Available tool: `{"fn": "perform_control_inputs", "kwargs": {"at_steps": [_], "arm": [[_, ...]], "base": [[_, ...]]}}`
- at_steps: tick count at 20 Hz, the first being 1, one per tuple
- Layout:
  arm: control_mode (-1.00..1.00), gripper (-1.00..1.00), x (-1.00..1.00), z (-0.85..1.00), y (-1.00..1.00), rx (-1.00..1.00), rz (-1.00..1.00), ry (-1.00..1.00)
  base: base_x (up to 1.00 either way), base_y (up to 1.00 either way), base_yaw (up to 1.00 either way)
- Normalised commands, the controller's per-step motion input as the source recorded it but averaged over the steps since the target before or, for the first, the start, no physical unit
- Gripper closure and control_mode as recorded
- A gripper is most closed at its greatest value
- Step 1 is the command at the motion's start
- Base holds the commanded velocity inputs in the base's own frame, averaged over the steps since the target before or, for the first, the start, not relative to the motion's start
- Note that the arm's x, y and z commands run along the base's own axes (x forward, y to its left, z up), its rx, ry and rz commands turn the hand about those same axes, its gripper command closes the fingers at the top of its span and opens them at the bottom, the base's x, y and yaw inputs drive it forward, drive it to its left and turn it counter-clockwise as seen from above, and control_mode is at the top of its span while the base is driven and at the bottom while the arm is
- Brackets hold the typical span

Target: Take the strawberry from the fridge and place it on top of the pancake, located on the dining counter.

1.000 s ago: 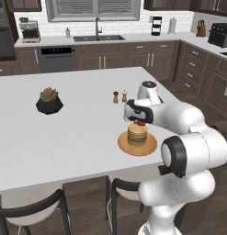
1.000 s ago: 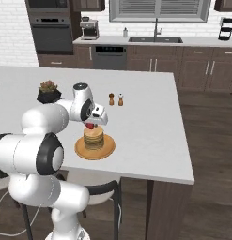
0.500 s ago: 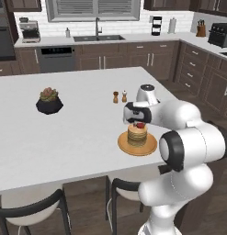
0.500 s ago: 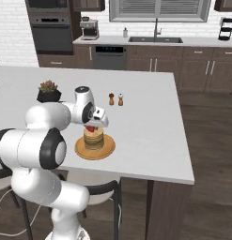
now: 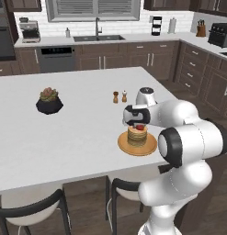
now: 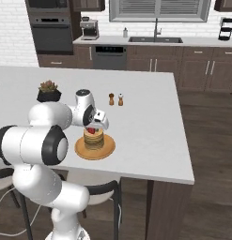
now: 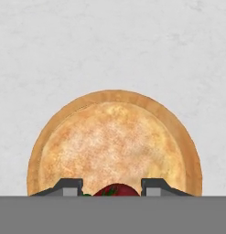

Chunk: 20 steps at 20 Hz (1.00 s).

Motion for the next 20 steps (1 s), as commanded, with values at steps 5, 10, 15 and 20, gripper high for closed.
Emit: {"fn": "perform_control_inputs", "kwargs": {"at_steps": [5,10,15,20], "arm": [[-1.0,1.0,0.07,0.01,0.0,0.0,0.0,0.0],[-1.0,1.0,0.21,0.05,-0.01,0.0,0.0,0.0],[-1.0,1.0,0.08,0.03,0.0,0.0,0.0,0.0],[-1.0,1.0,0.0,0.0,0.0,0.0,0.0,0.0]], "base": [[0.0,0.0,0.0],[0.0,0.0,0.0],[0.0,0.0,0.0],[0.0,0.0,0.0]]}}
